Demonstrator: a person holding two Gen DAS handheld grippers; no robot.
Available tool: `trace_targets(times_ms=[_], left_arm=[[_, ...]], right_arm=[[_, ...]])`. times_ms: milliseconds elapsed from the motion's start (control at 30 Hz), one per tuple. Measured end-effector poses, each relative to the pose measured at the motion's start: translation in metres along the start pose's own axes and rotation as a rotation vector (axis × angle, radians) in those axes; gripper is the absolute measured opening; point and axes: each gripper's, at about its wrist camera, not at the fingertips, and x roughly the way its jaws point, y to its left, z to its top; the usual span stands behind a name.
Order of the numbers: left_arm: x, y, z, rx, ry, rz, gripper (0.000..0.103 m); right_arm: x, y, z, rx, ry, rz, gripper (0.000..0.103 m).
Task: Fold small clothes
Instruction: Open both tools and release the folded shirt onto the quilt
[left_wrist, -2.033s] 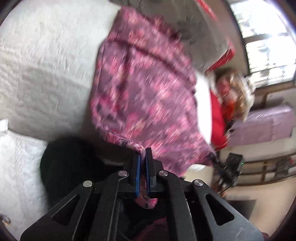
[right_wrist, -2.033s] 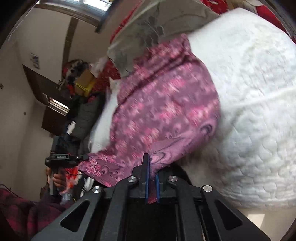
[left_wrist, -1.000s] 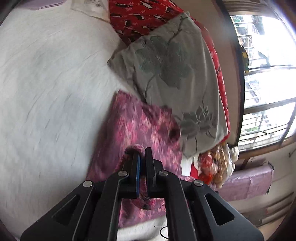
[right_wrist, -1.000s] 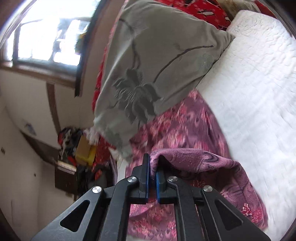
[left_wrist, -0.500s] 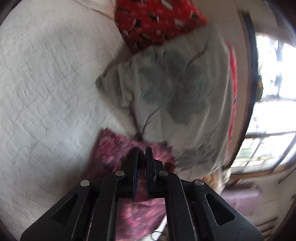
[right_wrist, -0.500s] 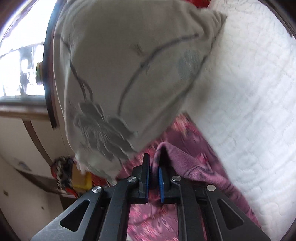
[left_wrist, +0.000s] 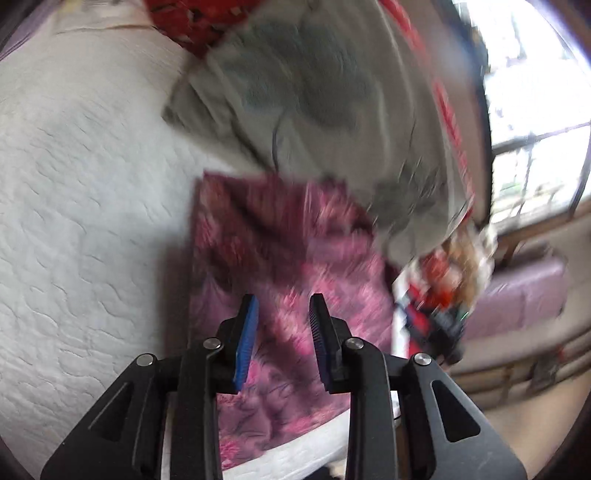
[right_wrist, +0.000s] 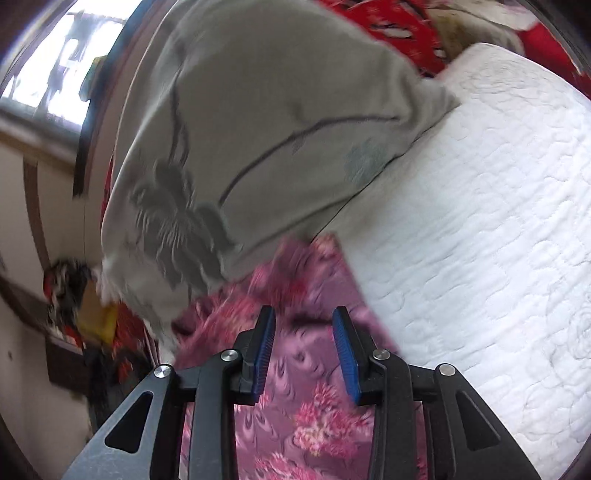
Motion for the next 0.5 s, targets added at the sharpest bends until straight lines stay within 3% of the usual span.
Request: trace_targets(times_ms=[100, 167, 233, 300, 367, 433, 500], left_arm=[[0.016, -0.007, 0.011, -0.008, 0.009, 0.061, 0.025], [0.013, -0.008, 0.023, -0.024, -0.045, 0.094, 0.025], [0.006, -0.003, 0.035, -0.059, -0.115, 0.143, 0.026], [0.002, 0.004, 0.044, -0.09, -0.125, 0.159, 0.031], [0.002, 0.006, 0.046, -0.079, -0.12, 0.181, 0.039], [0.007, 0.006, 0.045, -0.042, -0.097, 0.213, 0.054], [0.018, 0.005, 0.04, -0.018, -0.05, 0.215, 0.055]], right_arm=[[0.013, 0.01, -0.004, 0.001, 0.019, 0.012, 0.035], [0.018, 0.016, -0.002, -0.008, -0.001, -0.008, 0.035], [0.018, 0.027, 0.002, -0.061, -0.046, -0.09, 0.035], [0.015, 0.029, 0.007, -0.113, -0.073, -0.15, 0.042], [0.017, 0.026, 0.01, -0.145, -0.07, -0.209, 0.063], [0.022, 0.019, 0.014, -0.16, -0.062, -0.255, 0.063], [0.031, 0.012, 0.017, -0.146, -0.038, -0.274, 0.063]])
